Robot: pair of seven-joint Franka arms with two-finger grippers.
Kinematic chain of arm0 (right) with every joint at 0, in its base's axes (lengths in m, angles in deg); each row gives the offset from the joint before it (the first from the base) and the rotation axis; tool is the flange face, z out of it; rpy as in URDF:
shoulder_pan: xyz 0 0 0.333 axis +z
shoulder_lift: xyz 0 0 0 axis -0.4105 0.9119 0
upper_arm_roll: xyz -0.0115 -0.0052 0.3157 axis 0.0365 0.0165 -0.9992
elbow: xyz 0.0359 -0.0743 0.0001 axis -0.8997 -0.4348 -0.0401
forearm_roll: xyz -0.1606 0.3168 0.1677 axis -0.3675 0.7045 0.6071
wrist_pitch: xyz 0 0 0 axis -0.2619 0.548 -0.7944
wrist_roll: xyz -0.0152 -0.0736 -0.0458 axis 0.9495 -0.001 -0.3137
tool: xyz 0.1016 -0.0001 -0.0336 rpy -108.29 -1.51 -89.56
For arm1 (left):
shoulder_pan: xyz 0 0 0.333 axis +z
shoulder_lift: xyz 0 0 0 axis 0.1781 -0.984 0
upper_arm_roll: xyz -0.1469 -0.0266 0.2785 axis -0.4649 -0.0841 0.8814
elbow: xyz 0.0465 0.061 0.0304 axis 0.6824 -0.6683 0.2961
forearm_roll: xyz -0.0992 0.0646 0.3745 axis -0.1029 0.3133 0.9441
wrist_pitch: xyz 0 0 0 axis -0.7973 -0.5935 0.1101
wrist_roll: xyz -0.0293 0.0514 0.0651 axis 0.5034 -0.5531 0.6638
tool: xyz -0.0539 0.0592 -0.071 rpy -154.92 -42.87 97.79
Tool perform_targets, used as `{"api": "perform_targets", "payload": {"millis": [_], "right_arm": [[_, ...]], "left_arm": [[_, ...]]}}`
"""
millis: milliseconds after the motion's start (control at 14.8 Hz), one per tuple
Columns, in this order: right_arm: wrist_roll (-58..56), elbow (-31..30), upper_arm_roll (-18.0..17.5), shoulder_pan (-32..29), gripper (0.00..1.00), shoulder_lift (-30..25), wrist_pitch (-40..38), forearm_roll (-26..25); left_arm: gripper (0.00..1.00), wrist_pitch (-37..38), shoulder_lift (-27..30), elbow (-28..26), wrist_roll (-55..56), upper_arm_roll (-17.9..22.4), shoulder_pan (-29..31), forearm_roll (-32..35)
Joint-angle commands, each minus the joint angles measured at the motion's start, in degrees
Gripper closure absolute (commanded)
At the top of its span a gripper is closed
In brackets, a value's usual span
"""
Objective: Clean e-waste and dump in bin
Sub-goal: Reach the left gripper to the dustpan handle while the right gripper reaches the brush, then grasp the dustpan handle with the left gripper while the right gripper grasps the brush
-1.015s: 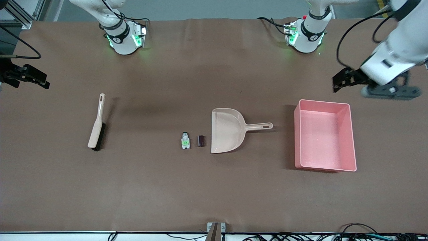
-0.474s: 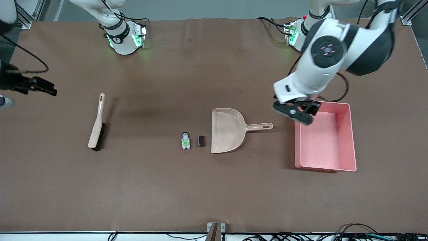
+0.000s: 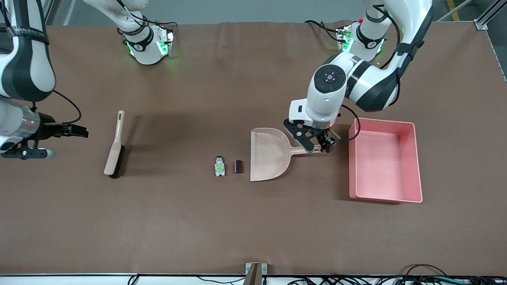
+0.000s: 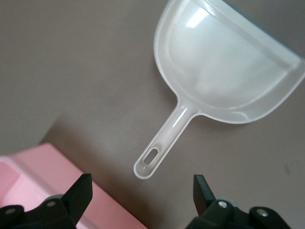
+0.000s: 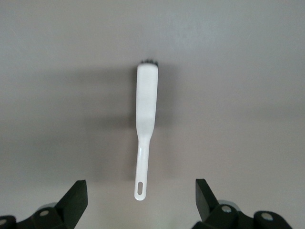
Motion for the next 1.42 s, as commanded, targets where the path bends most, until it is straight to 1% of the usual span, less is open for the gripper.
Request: {"api": "perform_targets", "payload": {"millis": [0,203,338,406,542,677,812,1015,1354], "right_arm": [[-0.7,-7.0,-0.6,-0.8,0.0,-1.2,3.4,-0.1],[-0.7,-11.8,-0.6,-1.0,0.0,-1.1,8.7,-0.1],[-0.7,-13.1,-0.6,-0.8,0.0,0.3,10.4,-0.1],[-0.8,-13.0,-0.6,-0.8,0.0,1.9,10.3,-0.2],[-0.8,-13.2,-0.5,-1.0,0.0,4.5,10.8,-0.2],[-0.7,-14.8,-0.6,-1.1,0.0,4.6,11.9,-0.2],[-0.7,-17.0,-0.6,-1.3,0.0,4.6,15.4,-0.2],[-0.8,-19.4,-0.5,-1.7,0.0,5.3,20.1,-0.2],[-0.7,-21.1,-0.5,-2.0,0.01,5.4,19.7,-0.2]], "left_arm": [[0.1,-2.4,-2.0,-0.9,-9.8,-0.4,0.3,2.8],[0.14,-4.9,-5.6,-0.8,-18.7,-0.4,0.2,2.9],[0.17,-6.8,-7.4,-0.7,-20.4,-0.4,-0.3,4.9],[0.18,-7.6,-8.1,-0.4,-20.3,-0.4,-1.2,7.1],[0.18,-7.6,-10.7,1.8,-20.0,-0.4,-2.3,8.0],[0.19,-7.6,-12.2,2.7,-19.8,-0.3,-3.0,9.4],[0.19,-7.6,-13.2,3.4,-19.7,-0.3,-3.7,11.0],[0.2,-7.4,-14.2,3.4,-19.7,-0.2,-3.9,11.1],[0.19,-7.2,-15.8,3.5,-16.2,0.1,-4.6,12.4]]}}
